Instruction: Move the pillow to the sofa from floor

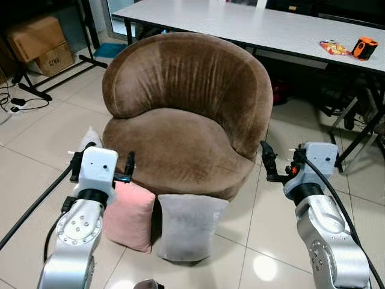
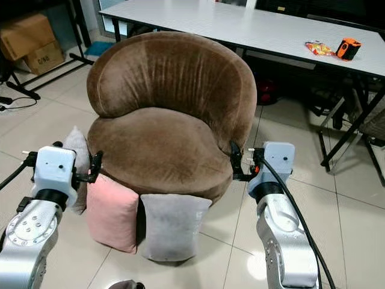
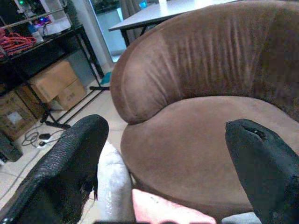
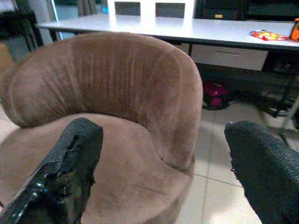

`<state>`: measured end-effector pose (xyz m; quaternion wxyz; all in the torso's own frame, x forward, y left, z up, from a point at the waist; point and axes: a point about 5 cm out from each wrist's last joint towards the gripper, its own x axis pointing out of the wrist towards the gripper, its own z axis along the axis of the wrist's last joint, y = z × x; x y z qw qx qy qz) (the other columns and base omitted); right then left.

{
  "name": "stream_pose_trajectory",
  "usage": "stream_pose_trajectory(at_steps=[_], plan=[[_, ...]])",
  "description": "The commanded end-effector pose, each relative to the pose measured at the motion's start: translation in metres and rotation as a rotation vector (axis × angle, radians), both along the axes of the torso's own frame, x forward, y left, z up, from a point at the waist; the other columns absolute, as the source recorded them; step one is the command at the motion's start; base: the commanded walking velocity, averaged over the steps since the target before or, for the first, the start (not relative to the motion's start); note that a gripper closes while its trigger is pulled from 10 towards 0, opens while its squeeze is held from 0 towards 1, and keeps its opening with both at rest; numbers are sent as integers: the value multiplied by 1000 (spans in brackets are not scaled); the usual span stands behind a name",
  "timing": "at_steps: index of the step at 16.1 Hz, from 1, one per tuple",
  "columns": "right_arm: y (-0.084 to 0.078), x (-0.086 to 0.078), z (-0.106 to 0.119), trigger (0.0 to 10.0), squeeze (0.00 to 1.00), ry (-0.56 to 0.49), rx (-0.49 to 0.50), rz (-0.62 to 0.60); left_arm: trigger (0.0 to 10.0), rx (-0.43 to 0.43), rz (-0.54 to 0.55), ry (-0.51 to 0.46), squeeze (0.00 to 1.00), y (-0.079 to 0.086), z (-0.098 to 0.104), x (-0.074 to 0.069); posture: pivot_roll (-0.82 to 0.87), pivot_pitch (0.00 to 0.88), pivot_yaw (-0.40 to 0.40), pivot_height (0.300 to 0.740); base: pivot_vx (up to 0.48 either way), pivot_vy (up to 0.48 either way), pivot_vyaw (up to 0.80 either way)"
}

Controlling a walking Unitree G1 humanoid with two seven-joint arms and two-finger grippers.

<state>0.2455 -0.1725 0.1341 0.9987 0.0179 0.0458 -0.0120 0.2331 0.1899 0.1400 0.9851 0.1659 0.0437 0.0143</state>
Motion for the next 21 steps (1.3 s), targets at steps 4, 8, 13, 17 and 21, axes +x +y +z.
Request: stream_pose_trajectory(at_steps=[4, 8, 13, 17, 21], plan=[[-1, -1, 10, 10000, 0, -18, -107, -2, 10000, -11, -2, 2, 0, 0, 0, 1, -96, 0, -25, 740, 0, -340, 105], [-3, 4, 21, 10000, 0, -90, -91, -40, 10000, -34, -17, 0, 0, 3, 7, 5, -62, 20, -52, 740, 0, -109, 0], [-6, -3, 8, 10000, 0, -10, 0, -45, 10000, -95, -72, -2, 0, -1, 9, 6, -67, 12, -4, 740, 0, 0, 0], [-5, -12, 9, 10000, 0, -6, 3, -24, 10000, -155, -109, -16, 0, -7, 10, 7, -89, 0, 15, 740, 0, 0, 400], [-1, -6, 11, 10000, 0, -33, 18, -9, 10000, -135, -71, -22, 153, -4, 7, 2, -63, 0, -20, 740, 283, 0, 600]])
